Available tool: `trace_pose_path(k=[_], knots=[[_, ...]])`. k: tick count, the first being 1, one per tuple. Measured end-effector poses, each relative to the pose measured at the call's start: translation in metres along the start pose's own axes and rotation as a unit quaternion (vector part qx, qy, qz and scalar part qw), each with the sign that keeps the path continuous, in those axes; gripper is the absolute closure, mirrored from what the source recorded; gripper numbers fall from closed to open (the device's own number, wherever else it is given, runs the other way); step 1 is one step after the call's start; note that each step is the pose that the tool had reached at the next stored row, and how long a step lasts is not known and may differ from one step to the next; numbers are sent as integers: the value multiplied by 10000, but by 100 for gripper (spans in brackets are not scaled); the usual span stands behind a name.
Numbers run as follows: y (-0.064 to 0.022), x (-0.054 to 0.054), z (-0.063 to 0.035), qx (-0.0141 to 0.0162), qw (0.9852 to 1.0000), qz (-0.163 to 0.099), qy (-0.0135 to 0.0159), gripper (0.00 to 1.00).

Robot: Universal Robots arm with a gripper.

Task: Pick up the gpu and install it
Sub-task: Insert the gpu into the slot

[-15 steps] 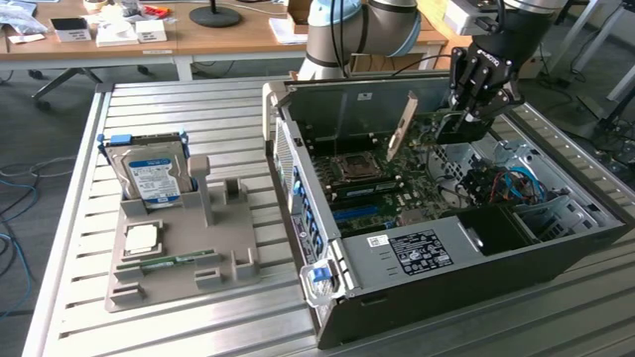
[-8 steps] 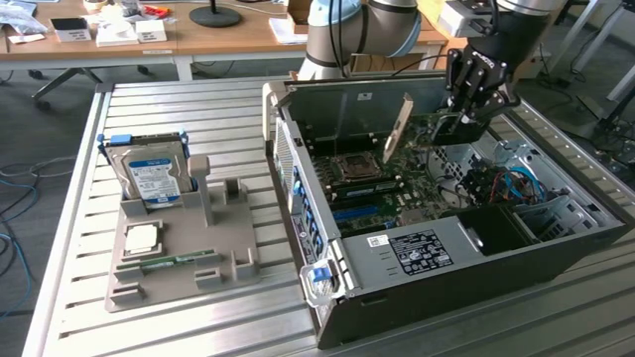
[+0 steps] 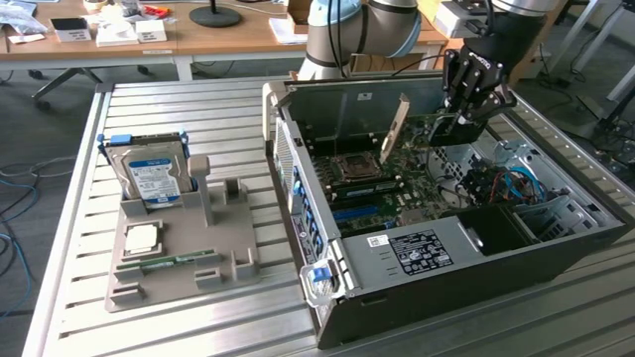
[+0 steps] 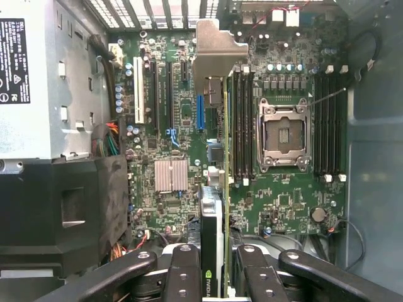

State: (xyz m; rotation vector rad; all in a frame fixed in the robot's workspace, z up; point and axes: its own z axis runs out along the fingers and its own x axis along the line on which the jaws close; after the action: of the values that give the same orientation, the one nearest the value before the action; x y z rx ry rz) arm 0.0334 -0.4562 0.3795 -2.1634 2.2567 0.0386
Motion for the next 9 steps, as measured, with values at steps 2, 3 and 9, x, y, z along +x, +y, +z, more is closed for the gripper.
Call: trace_pose_path(k=[2,3,9], knots=[[9,0,1,0,10000,1,0,73],[17,1,2,0,10000,1,-1,73],[49,2,3,0,10000,0,0,73]])
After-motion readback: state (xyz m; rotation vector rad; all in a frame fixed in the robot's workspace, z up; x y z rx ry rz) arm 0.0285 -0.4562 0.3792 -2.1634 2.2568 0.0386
